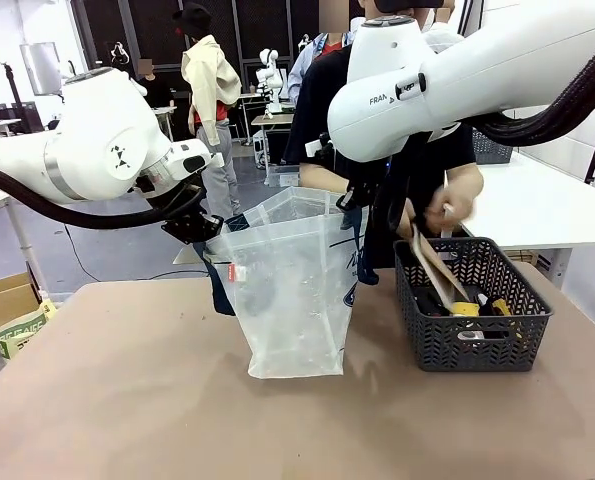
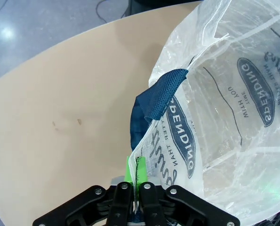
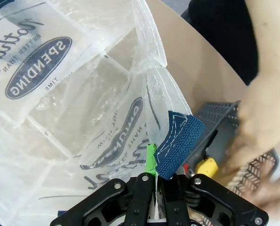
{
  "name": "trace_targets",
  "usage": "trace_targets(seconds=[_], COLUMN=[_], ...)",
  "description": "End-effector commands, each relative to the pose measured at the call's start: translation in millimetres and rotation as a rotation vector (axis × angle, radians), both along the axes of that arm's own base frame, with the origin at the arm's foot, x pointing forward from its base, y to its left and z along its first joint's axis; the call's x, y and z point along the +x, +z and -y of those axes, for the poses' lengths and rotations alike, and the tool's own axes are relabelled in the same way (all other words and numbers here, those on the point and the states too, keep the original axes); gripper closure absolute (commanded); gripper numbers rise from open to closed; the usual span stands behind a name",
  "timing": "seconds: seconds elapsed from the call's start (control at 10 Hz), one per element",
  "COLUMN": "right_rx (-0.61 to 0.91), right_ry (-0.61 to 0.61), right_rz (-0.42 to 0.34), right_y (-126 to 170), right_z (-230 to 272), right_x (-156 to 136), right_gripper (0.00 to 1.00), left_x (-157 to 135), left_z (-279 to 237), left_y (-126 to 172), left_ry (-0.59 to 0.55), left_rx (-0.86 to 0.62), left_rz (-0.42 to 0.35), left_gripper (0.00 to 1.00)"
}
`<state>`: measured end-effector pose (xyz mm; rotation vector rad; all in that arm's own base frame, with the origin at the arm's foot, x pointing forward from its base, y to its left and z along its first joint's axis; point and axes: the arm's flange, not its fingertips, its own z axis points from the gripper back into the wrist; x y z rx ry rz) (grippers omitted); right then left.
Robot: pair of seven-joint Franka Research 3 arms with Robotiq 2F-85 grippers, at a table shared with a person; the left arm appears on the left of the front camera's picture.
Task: Transfer purchased items from the store into the shopping bag.
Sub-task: Move the Reusable shopping bag to the right side of the table.
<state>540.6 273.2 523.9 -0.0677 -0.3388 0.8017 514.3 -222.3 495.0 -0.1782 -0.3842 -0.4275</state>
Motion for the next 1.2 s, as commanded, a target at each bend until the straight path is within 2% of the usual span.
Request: trace_targets(seconds=[0.0,1.1], right_rx=[-0.002,-0.002], right_ry=[-0.006,-0.006], right_rz=[-0.005,-0.005], right_y=[-2.0,-2.0], right_z=[2.2,2.2], right_x=[0.5,0.5], right_gripper=[1.0,1.0], left_x=[0.8,0.8], left_z=[-1.9,-1.9], left_y=[0.3,0.3], left_ry=[0.009,0.009], left_rx=[-0.002,-0.002], left_rz=[-0.001,-0.001], left_gripper=[1.0,1.0])
